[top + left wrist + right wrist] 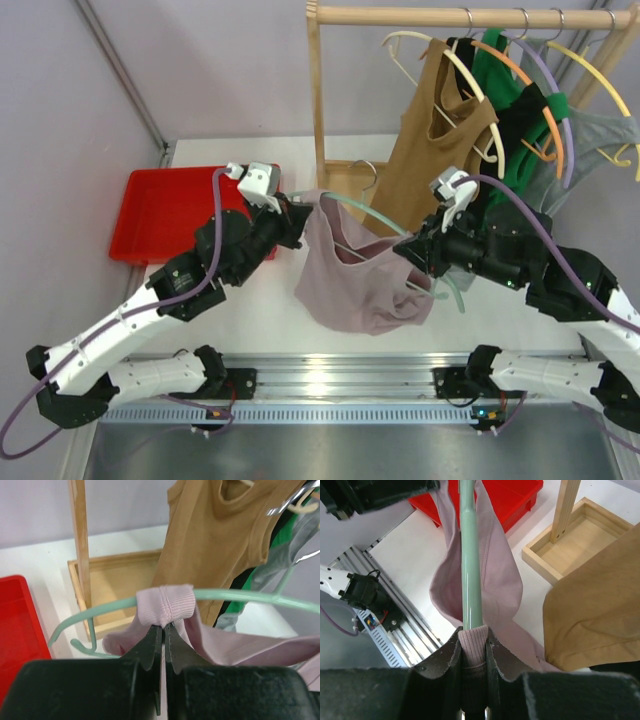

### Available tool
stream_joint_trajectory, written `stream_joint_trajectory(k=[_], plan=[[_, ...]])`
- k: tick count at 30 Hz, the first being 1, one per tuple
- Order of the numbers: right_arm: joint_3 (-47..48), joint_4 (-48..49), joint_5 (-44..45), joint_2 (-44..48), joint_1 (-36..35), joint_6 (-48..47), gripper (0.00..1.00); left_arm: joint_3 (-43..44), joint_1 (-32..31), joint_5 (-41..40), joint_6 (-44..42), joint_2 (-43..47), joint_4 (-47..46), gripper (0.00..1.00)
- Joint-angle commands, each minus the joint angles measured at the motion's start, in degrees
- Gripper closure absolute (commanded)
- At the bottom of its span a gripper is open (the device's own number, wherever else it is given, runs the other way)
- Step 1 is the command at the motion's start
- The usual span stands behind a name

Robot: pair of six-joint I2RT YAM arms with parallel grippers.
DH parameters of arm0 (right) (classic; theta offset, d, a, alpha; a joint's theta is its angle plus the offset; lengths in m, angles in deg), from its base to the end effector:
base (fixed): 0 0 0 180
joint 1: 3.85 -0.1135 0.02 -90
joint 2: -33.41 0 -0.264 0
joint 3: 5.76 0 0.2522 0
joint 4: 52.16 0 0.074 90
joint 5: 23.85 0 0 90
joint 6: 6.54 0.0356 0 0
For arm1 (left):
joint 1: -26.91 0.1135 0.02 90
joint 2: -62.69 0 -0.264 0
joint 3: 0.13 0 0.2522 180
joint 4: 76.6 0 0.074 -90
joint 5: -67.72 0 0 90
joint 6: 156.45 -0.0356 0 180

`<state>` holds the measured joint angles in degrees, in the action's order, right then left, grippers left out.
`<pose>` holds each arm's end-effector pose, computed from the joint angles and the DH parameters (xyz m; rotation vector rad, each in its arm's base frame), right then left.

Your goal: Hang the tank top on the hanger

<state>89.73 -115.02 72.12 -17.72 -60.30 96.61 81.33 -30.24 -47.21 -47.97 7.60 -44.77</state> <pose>0.0796 0.1133 0.4607 -0.6538 1.8463 0.7204 0.1215 -0.1604 0.4319 0.2354 1.6804 -0.6366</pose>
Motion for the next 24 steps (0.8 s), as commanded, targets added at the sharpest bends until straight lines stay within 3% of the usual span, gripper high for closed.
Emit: stream_joint_trajectory(k=[1, 8, 16, 24], plan=[[0.2, 5.1, 0.4, 1.4, 0.3, 0.7, 1.00, 6.1, 0.1, 0.1, -1.7, -1.3, 0.6, 1.00], [8.4, 3.2, 3.3, 0.7, 0.3, 0.1, 1.00, 8.3, 0.1, 0.9, -1.4, -2.4, 2.3, 1.00], [20.9, -1.2, 3.7, -5.3, 0.3, -2.2, 1.00, 19.4, 0.1, -0.4, -3.4, -8.9, 5.9, 0.98], [32.2, -5.3, 9.7, -10.5, 0.3, -3.3, 1.00, 23.6, 0.1, -2.5, -3.9, -11.4, 5.4, 0.66]])
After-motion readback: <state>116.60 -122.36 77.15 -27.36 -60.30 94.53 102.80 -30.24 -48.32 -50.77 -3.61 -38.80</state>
